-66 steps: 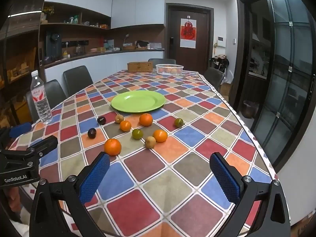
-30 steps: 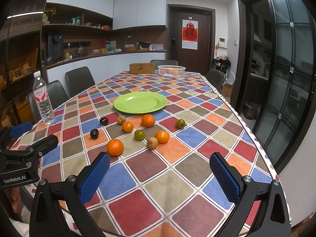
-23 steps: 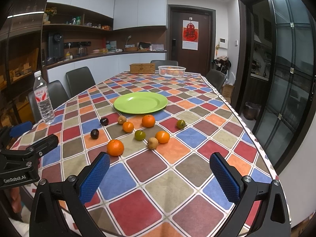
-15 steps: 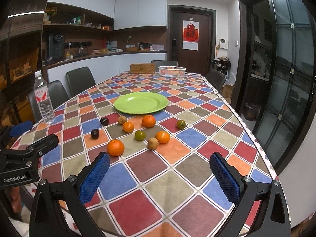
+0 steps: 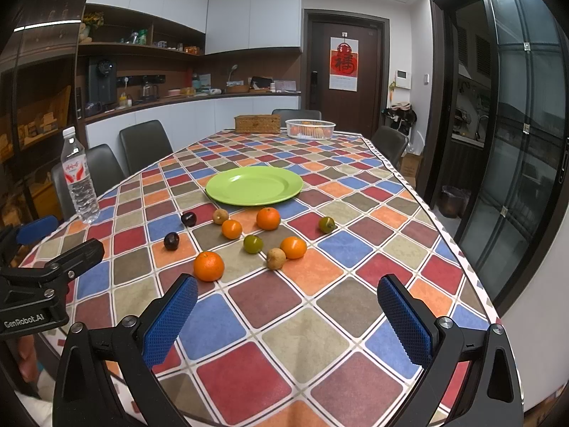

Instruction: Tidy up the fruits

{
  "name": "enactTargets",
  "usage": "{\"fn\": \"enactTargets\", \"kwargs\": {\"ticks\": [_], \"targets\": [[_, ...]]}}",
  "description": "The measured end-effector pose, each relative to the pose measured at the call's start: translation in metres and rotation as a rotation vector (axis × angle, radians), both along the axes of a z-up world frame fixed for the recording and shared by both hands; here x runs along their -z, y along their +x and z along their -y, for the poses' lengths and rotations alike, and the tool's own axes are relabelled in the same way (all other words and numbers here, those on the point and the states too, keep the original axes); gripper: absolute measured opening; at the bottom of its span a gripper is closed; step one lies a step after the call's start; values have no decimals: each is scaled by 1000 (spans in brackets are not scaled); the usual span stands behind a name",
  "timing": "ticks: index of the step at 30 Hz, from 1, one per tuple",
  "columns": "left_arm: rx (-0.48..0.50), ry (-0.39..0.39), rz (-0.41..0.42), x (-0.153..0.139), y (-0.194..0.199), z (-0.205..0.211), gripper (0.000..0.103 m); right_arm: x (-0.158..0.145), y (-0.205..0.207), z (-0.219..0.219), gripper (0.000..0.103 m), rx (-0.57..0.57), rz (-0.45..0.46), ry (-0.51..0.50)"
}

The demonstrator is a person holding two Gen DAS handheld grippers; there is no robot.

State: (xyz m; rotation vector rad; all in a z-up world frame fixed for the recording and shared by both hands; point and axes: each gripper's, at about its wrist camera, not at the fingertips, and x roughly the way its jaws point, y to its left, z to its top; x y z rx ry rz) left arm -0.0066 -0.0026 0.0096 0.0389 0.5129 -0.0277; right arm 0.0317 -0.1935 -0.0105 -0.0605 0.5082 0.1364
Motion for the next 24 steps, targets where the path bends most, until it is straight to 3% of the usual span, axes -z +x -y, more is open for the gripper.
{"fn": "enactTargets", "kwargs": {"ticks": [24], "targets": [[17, -10, -10, 1, 3, -1, 103, 0, 1, -3, 102, 0, -1, -4]]}}
